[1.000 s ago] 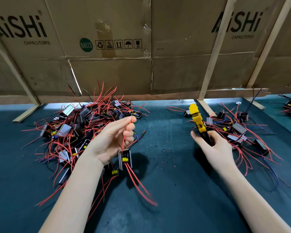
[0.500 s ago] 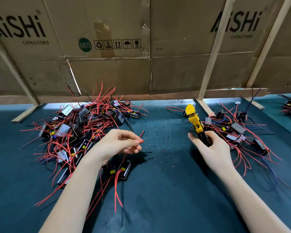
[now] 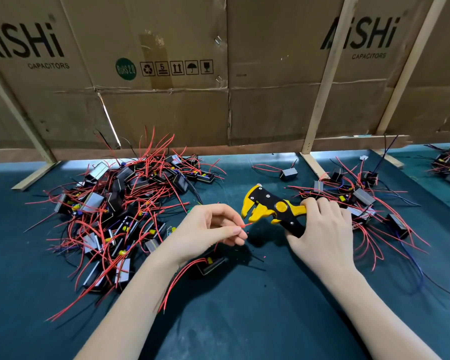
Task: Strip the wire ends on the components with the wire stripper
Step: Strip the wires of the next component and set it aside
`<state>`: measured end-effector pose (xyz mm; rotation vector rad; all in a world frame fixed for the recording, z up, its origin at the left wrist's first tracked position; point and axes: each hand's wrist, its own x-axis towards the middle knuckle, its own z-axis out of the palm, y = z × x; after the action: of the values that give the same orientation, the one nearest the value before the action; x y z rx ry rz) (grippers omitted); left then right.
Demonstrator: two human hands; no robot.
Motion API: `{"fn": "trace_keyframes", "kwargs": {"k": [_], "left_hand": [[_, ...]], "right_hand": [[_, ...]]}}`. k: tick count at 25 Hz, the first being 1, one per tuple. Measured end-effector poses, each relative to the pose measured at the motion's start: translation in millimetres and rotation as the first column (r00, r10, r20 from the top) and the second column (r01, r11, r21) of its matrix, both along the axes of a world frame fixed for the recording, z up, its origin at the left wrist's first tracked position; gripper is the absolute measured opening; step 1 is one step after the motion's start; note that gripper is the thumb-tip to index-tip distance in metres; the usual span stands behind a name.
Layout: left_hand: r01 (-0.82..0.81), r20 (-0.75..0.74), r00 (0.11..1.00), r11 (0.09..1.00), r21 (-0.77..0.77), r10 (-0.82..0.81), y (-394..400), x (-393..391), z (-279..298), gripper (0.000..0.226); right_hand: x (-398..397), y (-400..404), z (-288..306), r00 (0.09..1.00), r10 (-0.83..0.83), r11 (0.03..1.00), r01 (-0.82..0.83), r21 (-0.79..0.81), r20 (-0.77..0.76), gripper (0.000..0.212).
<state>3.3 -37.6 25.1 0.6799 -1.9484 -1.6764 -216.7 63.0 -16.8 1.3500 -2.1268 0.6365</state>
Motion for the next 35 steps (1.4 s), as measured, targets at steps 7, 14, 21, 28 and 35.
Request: {"fn": "trace_keyframes", "kwargs": {"k": [7,14,21,28,35], "left_hand": [[-0.103,0.037,0.994,0.993,0.061,0.100,5,-7,-1,0.010],[-0.122,0.038,0.992,0.991,0.054,0.120,11,-11,0,0.014],[-0.124,0.035,0.992,0.991,0.052,0.122,16,-14,1,0.018],[-0.130,0.048,0.991,0.987,0.090,0.127,16,-13,3,0.018],[-0.127,0.050,0.991,0.986,0.108,0.123,16,-13,3,0.016]], "right_hand": [[2,-1,-1,0.999,-0.019,0.999,0.018,-0.036,-0.030,0.056],[4,-1,0,0.999,-0.033,0.999,0.032,-0.037,-0.009,0.057],[6,-1,5,0.999,-0.021,0.997,0.019,-0.081,-0.030,0.058],[4,-2,2,0.998,-0.028,0.995,0.022,-0.097,-0.059,0.055],[4,-2,2,0.997,-0.020,0.995,0.012,-0.099,-0.076,0.055]]}}
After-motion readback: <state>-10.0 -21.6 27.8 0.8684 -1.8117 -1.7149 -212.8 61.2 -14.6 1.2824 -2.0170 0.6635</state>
